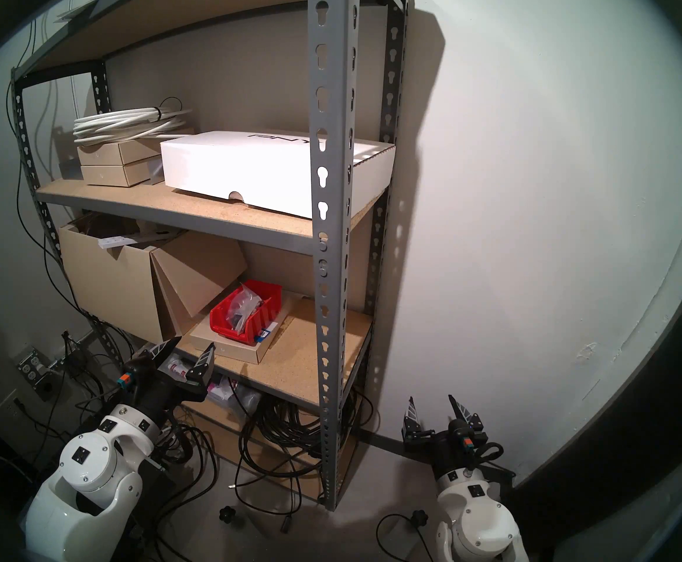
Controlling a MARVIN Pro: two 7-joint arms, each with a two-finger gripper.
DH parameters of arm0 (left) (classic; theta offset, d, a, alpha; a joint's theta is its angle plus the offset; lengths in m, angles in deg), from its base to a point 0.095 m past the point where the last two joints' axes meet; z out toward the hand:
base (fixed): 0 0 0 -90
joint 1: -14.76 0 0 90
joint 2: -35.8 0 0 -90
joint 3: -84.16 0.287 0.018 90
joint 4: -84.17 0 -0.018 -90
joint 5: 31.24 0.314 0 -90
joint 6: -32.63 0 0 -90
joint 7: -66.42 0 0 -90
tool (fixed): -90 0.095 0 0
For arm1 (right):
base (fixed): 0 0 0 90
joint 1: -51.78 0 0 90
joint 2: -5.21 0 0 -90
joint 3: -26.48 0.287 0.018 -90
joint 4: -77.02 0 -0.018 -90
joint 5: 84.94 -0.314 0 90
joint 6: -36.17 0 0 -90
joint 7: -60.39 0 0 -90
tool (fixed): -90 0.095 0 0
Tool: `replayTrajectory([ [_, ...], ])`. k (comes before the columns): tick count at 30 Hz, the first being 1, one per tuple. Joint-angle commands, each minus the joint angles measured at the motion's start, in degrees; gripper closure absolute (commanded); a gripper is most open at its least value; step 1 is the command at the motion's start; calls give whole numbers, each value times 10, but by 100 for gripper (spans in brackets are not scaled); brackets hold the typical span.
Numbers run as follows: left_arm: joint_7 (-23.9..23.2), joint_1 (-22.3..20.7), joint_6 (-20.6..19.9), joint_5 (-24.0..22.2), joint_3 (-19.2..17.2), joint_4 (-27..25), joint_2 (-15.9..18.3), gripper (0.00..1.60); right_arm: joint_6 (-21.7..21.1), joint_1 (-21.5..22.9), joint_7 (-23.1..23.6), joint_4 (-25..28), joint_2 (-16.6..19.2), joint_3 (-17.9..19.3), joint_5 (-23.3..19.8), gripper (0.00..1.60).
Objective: Organize the rack shelf by putting things into a case
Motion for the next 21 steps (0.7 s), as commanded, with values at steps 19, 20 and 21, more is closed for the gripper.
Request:
replayTrajectory([
  [19, -12, 1, 9, 2, -7, -15, -10, 14, 1, 1, 0, 13, 0, 0, 0, 0],
  [20, -12, 1, 9, 2, -7, -15, -10, 14, 1, 1, 0, 13, 0, 0, 0, 0],
  [21, -12, 1, 9, 3, -7, -15, -11, 14, 1, 1, 0, 13, 0, 0, 0, 0],
])
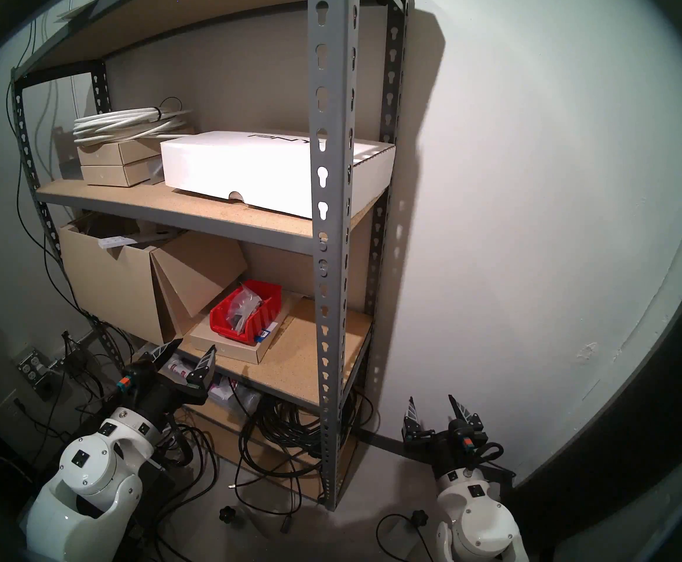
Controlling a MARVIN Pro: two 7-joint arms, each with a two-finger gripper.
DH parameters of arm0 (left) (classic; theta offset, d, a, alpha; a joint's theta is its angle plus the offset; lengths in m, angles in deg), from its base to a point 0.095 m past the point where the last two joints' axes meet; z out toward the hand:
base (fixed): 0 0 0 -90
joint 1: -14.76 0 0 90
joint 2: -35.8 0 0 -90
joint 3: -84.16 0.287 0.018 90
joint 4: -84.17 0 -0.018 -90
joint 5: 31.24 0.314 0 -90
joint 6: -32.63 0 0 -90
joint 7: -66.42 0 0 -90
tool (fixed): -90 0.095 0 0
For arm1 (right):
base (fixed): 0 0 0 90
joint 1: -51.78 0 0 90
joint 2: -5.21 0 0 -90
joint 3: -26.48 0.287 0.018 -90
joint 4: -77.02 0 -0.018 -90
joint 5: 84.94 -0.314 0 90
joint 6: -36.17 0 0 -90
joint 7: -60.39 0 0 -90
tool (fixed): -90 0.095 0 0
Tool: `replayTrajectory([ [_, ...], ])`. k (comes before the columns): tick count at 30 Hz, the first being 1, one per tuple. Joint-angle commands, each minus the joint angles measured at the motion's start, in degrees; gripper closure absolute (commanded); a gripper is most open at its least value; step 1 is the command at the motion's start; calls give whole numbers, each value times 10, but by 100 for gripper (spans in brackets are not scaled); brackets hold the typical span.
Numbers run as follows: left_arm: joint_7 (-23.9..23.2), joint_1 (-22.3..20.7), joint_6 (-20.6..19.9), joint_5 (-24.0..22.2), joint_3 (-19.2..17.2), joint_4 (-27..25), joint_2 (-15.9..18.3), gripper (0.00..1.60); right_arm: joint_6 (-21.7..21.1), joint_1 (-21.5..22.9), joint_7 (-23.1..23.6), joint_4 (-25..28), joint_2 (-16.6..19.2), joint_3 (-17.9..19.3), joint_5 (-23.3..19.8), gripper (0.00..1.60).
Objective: Organize the rack shelf by putting things into a case
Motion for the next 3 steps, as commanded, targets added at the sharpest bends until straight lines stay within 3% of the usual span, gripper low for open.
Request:
replayTrajectory([
  [1, 1, -2, 5, 0, -3, -15, -2, 14, 1, 1, 0, 13, 0, 0, 0, 0],
  [3, 1, -3, 5, 0, -3, -15, -2, 14, 1, 1, 0, 13, 0, 0, 0, 0],
])
